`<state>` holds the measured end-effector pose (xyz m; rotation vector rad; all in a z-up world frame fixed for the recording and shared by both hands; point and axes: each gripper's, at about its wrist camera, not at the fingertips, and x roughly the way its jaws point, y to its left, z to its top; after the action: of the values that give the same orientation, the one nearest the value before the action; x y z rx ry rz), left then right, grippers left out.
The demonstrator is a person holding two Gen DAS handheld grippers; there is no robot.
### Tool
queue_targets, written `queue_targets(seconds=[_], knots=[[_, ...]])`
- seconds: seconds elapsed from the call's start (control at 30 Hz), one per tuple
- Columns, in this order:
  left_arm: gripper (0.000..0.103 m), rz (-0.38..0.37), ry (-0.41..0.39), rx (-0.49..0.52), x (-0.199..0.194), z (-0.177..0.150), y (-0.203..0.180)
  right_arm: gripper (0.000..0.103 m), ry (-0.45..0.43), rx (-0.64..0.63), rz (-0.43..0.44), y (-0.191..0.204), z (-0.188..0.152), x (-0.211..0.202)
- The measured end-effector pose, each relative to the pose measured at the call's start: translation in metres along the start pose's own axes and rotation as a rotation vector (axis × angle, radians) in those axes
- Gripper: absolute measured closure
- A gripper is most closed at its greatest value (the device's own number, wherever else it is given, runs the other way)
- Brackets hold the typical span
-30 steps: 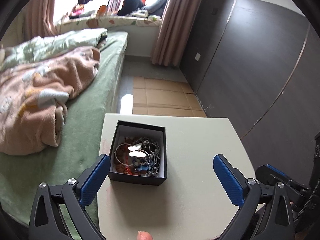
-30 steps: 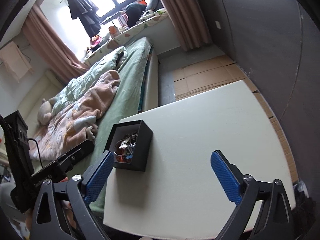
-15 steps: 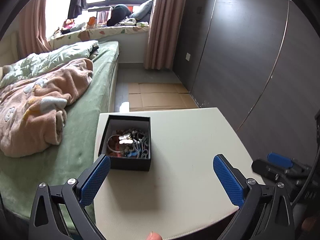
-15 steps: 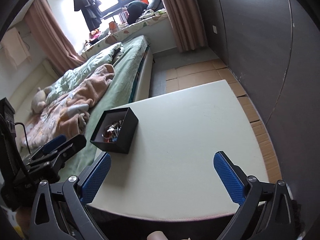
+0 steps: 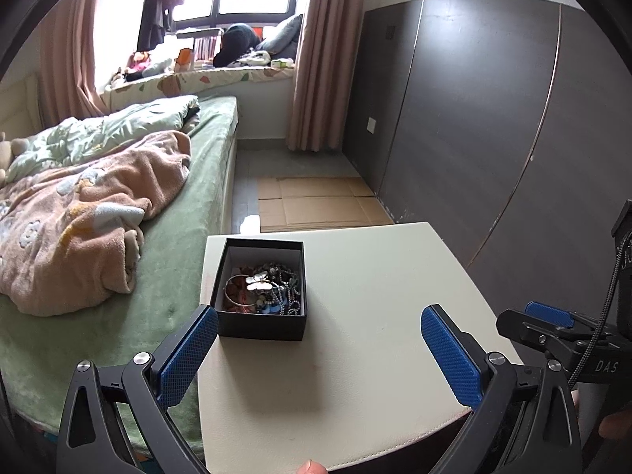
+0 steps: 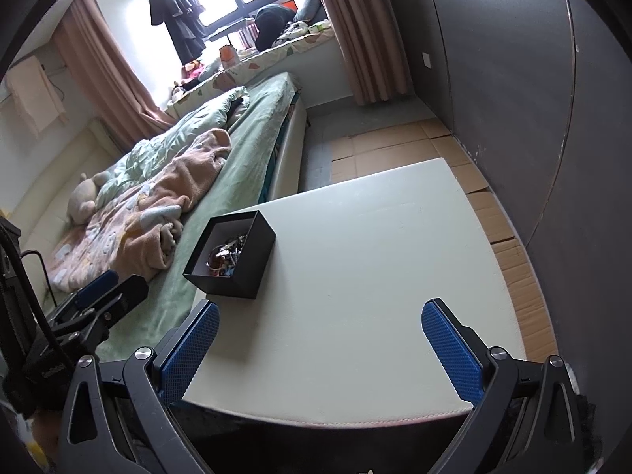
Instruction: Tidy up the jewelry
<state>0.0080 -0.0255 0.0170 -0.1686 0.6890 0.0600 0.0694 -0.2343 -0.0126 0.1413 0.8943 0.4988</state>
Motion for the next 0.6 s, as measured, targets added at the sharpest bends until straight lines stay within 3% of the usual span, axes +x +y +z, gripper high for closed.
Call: queue_targets(seconds=[0.6], knots=[[0.000,0.007,-0.021,-0.006,-0.0042,0.0023,0.0010,0.000,0.002,-0.009,-0.008,0.0049,-0.0054,0.0037]])
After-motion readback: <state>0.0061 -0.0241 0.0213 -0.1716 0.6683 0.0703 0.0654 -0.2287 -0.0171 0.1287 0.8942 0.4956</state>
